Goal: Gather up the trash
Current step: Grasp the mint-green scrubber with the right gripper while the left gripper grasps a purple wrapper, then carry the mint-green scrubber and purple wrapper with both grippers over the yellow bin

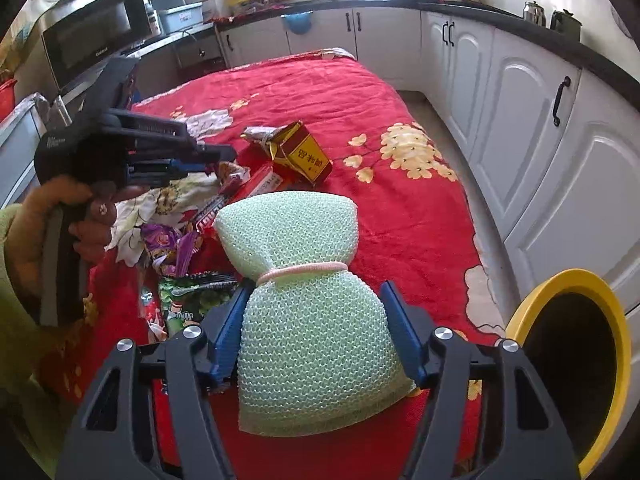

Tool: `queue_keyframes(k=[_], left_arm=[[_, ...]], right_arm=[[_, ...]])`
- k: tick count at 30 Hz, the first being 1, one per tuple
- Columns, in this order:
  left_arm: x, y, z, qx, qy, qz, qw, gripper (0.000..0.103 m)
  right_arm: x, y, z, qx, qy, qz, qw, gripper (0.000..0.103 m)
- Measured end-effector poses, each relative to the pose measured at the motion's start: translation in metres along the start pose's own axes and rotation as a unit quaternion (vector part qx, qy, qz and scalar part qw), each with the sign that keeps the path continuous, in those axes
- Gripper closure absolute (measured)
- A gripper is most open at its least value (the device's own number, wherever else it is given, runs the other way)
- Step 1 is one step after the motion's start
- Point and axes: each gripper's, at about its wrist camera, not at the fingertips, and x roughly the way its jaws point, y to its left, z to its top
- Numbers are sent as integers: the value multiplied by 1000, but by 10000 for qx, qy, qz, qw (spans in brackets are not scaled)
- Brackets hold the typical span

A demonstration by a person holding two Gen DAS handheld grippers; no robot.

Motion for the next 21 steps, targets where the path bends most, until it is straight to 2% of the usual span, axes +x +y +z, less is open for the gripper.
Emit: queue_keyframes(k=[4,10,21], left_arm=[[-4,5,-3,54,-49,-92,9999,99],[-33,7,-2,109,-531,-112,9985,99],[-84,-37,-10,942,-1208,-124,9881,99]], right_arm=[[-8,-3,1,126,-165,1,9998,42],[-18,-3,3,212,-357,4,9991,42],[-48,3,5,250,-743,-101,9969,42]])
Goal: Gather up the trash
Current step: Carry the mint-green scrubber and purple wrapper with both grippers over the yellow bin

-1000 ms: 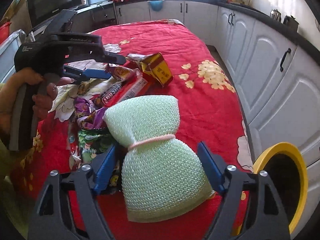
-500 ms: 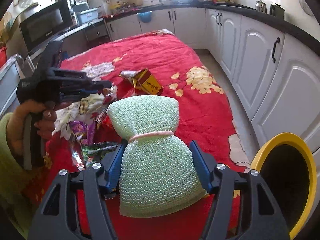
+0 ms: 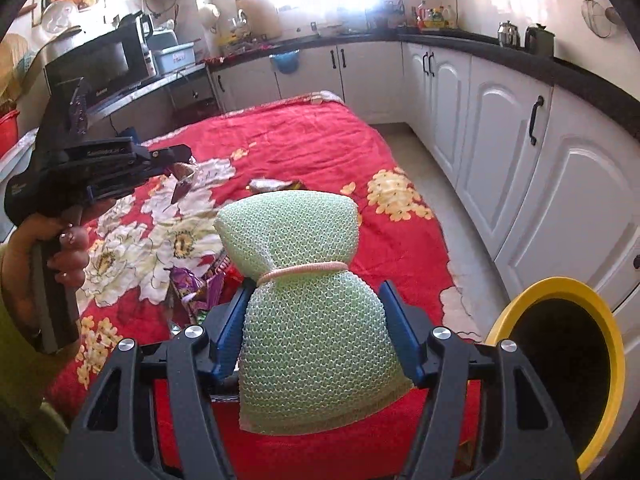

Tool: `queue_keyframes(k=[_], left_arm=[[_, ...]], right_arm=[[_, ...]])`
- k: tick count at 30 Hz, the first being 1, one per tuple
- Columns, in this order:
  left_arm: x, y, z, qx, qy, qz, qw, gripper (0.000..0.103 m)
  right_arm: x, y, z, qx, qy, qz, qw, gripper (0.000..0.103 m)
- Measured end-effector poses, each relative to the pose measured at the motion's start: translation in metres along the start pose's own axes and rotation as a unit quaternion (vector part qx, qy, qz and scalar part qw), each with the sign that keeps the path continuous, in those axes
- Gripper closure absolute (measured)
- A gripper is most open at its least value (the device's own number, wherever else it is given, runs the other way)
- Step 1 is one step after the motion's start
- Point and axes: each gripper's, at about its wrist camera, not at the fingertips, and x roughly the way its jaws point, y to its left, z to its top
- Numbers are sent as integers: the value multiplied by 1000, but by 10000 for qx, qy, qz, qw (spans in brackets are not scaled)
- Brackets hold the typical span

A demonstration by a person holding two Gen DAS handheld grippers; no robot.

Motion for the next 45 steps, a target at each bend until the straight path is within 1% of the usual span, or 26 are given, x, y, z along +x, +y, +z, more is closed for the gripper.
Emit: queue_keyframes(k=[6,15,25,35,45], left_arm=[[-12,-28,-6,380,-185,-60,9991,99],[-19,-67,-13,755,-242,-314,9964,99],[-22,-103,-22,1010,-266,-532,9931,99],[-18,-133,-28,1226,-244,-699,9897,99],[-10,-169,-37,1564,-219,-870,9836,99]], right_arm=[[-27,-5,3,104,-275,-62,9995,42],[-63,-20,-1,251,-571,-211,9978,42],[-96,-41,-3,378,-855,-400,9948,42],[-117,-58,-8,549,-1051,-587,9912,42],[-144,-83,-19,739,-1260,-968,9845,42]])
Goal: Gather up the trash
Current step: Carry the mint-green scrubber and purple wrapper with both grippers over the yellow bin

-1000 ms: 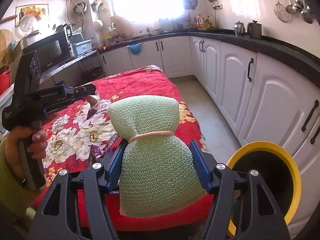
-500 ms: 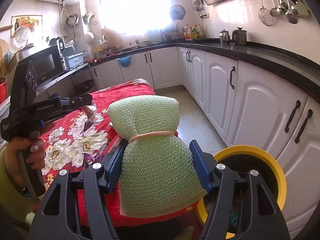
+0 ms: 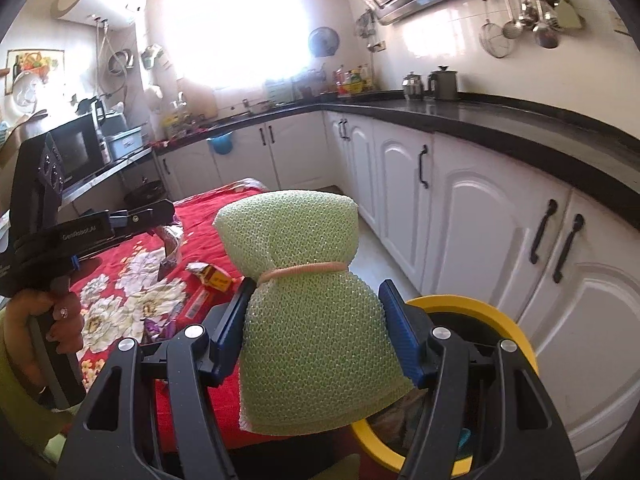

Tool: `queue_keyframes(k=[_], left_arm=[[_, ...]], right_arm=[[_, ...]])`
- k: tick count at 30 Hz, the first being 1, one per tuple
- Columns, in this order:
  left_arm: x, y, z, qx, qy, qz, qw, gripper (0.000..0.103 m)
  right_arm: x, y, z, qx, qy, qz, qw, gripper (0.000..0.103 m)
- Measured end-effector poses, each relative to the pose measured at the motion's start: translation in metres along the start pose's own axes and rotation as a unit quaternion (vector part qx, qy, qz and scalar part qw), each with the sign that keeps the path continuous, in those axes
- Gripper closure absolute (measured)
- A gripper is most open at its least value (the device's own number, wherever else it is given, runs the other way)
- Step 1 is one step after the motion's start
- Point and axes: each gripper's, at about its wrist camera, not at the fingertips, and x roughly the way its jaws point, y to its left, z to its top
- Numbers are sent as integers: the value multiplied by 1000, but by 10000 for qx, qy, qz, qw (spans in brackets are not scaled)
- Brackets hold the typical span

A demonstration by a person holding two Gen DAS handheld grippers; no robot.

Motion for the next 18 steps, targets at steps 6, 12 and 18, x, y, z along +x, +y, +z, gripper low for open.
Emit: queue_keyframes(k=[6,12,18], left_arm=[[11,-24,-3,136,77,-170,9997,99],[20,-49,-9,339,143,-319,9988,99],[30,-66,-14,457,228,-433,9978,99]], right_arm=[[-14,-20,-3,209,-106,-196,9995,42],[-27,-40,-6,391,-225,-367,9983,42],[-39,-56,-9,563,-307,-518,9966,42]])
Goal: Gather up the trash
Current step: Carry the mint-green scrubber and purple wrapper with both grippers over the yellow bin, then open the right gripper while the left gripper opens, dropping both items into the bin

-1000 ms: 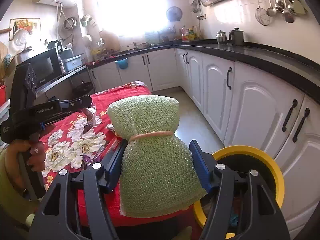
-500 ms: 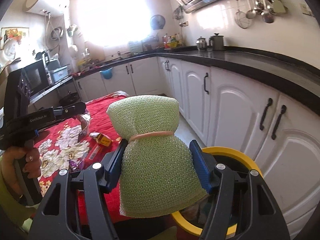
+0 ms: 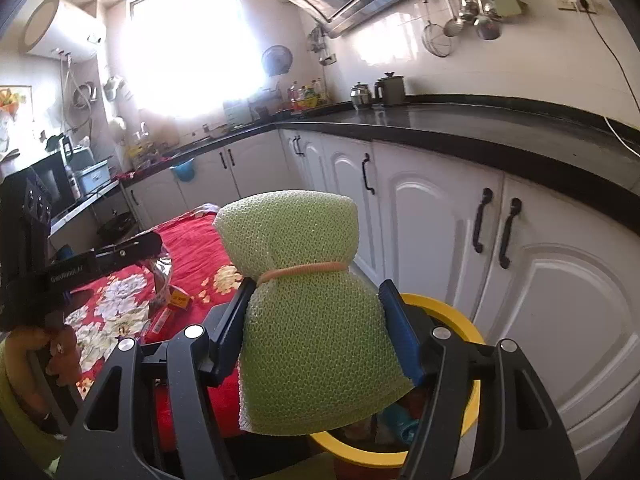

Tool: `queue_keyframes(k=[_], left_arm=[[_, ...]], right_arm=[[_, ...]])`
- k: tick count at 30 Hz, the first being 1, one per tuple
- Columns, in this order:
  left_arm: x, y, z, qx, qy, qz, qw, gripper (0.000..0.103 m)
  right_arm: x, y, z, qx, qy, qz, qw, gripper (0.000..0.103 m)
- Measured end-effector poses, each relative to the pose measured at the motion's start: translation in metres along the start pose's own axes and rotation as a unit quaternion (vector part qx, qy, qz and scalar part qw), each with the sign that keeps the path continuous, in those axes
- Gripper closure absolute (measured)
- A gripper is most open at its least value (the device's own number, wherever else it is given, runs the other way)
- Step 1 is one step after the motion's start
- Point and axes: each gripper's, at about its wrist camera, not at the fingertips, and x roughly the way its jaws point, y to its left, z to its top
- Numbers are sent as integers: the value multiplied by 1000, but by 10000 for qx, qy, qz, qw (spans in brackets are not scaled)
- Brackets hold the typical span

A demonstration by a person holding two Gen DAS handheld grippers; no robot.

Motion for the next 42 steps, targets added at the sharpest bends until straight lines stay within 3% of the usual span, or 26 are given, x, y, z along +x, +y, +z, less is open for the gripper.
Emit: queue_keyframes(k=[23,42], left_arm=[[75,-50,-34,471,599,-123,9970,99],[139,-42,-61,492,1068,26,9931,99]], right_arm=[[15,-59,-19,563,78,-381,9977,42],[70,-86,-50,634,731,-624,9934,41]])
